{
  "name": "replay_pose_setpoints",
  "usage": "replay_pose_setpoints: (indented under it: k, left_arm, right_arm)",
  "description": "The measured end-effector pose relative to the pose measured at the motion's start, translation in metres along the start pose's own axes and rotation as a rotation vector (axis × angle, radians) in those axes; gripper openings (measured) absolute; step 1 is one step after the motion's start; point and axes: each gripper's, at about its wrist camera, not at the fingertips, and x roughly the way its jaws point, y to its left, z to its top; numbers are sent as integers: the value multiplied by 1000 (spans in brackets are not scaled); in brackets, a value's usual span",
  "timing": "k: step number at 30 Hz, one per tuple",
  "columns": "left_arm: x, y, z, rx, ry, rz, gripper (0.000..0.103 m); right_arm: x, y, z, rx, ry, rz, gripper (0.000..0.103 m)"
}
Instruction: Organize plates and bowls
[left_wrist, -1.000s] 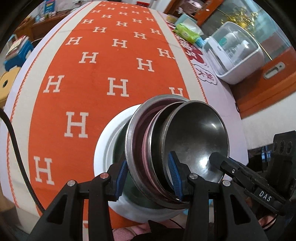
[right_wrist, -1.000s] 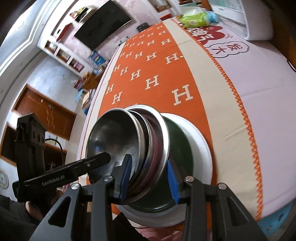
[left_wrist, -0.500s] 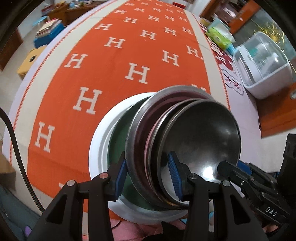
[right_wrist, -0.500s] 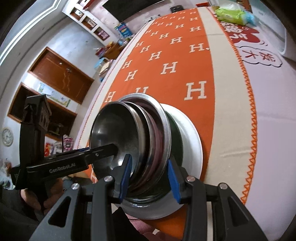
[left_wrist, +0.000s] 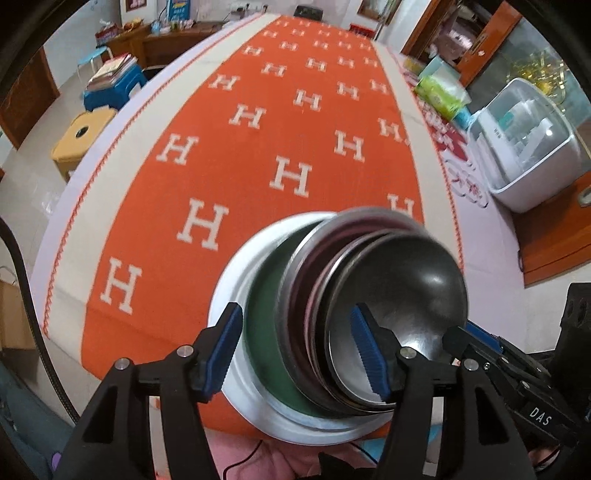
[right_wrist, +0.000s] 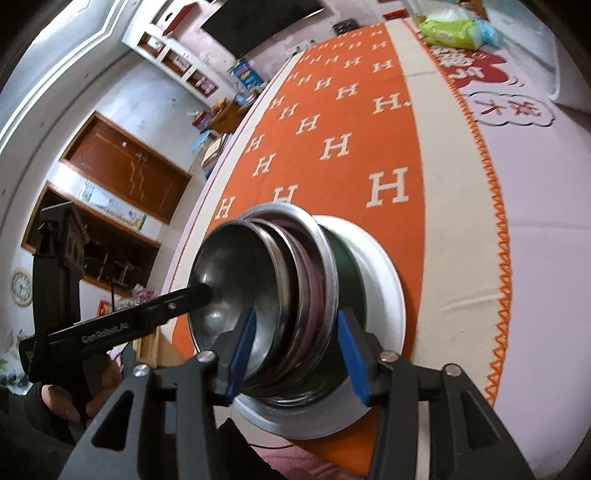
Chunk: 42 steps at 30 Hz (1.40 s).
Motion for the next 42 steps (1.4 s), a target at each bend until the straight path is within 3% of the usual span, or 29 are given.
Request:
replay_pose_setpoints:
  k: [4,8,11,18,22,26,30,33,42]
  left_arm:
    - [-19,14,2,3,-38,-40,60]
    - [-46,32,-4,35,-100,-57,68]
    - [-73,48,-9,74,-143,-80,68]
    - [-117,63,-24,196,-199,-127,69]
    - [-136,55,-35,290,-217,-79,73]
    - [-159,41,-44,282,-242,-117,91]
    - [-176,12,-48,349,-274,-87,102]
    - [-184,-5,-49,386,-320,-48,102]
    - [-191,-24,-55,313,-366,11,102]
  right_arm:
    - [-15,10,-6,32,-68,-62,62]
    - [-31,26,-19,51,-133,-120,66]
    - [-44,43,-32,45,-184,-179,67]
    - [-80,88,-72,40,-293,-309,83]
    - [-99,109,-88,9,-298,-333,94]
    - [-117,128,-91,-40,-286,-379,96]
    - [-129,146,-86,-84,-266,-441,103]
    - [-138,152,-83,-99,-269,-427,103]
    - [-154,150,-79,-58,-298,-478,103]
